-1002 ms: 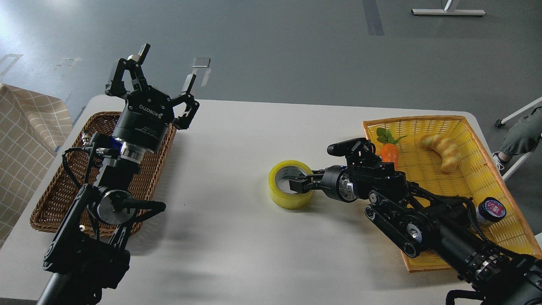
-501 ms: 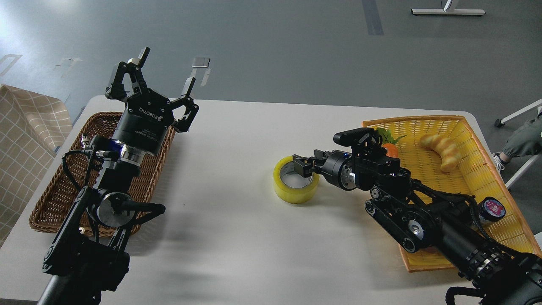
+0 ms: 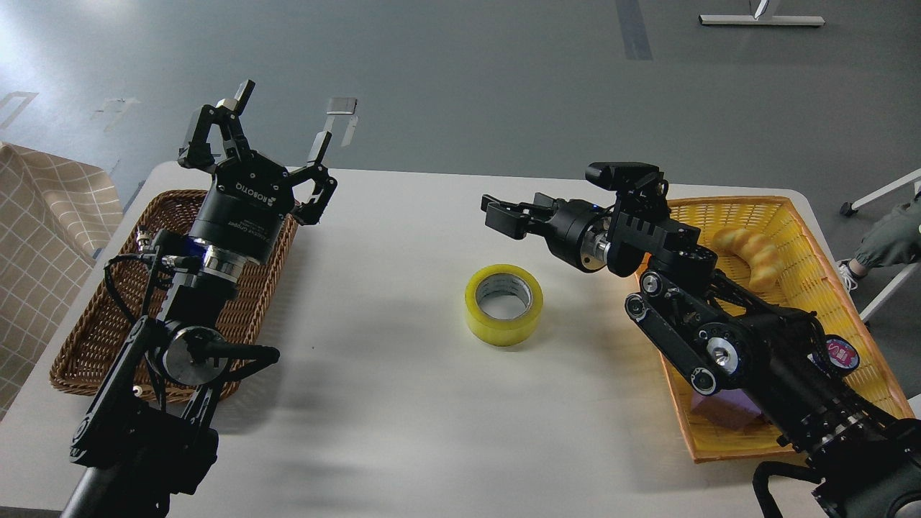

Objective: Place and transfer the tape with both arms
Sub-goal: 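Withdraw the right arm up and away from the tape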

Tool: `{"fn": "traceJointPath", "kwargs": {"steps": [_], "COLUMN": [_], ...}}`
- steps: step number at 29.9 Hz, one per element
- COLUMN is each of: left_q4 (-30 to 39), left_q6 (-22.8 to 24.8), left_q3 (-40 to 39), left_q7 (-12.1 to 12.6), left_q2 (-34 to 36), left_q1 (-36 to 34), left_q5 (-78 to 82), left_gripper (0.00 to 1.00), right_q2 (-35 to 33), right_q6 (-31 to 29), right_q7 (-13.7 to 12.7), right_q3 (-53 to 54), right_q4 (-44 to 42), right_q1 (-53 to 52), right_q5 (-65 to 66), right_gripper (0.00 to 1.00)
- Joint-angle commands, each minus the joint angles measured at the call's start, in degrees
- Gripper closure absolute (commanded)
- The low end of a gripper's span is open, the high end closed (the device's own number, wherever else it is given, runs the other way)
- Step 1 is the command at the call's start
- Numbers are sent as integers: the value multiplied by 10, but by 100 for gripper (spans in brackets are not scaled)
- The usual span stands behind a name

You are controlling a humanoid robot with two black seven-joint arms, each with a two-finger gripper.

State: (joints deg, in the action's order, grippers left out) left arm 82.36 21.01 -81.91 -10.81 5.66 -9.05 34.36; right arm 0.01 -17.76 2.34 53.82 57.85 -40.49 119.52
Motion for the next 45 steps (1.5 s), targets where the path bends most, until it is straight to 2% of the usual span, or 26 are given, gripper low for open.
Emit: {"fn": "traceJointPath", "kwargs": {"steps": [1, 7, 9, 10, 13, 19, 27, 30, 32, 34, 37, 40, 45], "left_q4": [0, 0, 0, 0, 0, -5, -4, -5, -7, -9, -8, -3, 12], "left_q6": [0, 0, 8, 8, 30, 11, 11, 10, 9, 8, 7, 8, 0], "left_q3": [-1, 1, 2, 2, 2, 8, 12, 12, 11, 11, 11, 20, 43], "left_q7": [0, 0, 0, 0, 0, 4, 3, 2, 0, -4, -15, -18, -23], "left_q2": [1, 1, 3, 3, 8, 10, 26, 36, 36, 34, 32, 26, 23], "left_q1": [0, -2, -4, -4, -4, -8, -11, -10, -11, -14, -16, -10, -13], "left_q5": [0, 0, 1, 1, 1, 17, 68, 90, 117, 155, 168, 170, 238], "left_gripper": [1, 1, 1, 1, 1, 1, 1, 1, 1, 1, 1, 1, 1], "right_q2": [0, 0, -39, -40, -109, -194, -242, -260, -267, -269, -269, -265, -254], "right_q6": [-3, -5, -6, -6, -7, -14, -95, -102, -102, -102, -102, -102, -102], "right_q7": [0, 1, 2, 2, 4, 6, 9, 21, 42, 77, 100, 117, 117], "right_q3": [71, 102, 114, 114, 118, 147, 243, 276, 298, 336, 369, 386, 391], "right_q4": [41, 113, 155, 155, 195, 240, 258, 256, 258, 267, 275, 275, 277], "right_q1": [2, 7, 15, 15, 32, 67, 131, 148, 168, 195, 204, 207, 208], "right_q5": [-8, -76, -159, -160, -263, -359, -466, -518, -550, -573, -576, -590, -636], "right_gripper": [0, 0, 0, 0, 0, 0, 0, 0, 0, 0, 0, 0, 0]}}
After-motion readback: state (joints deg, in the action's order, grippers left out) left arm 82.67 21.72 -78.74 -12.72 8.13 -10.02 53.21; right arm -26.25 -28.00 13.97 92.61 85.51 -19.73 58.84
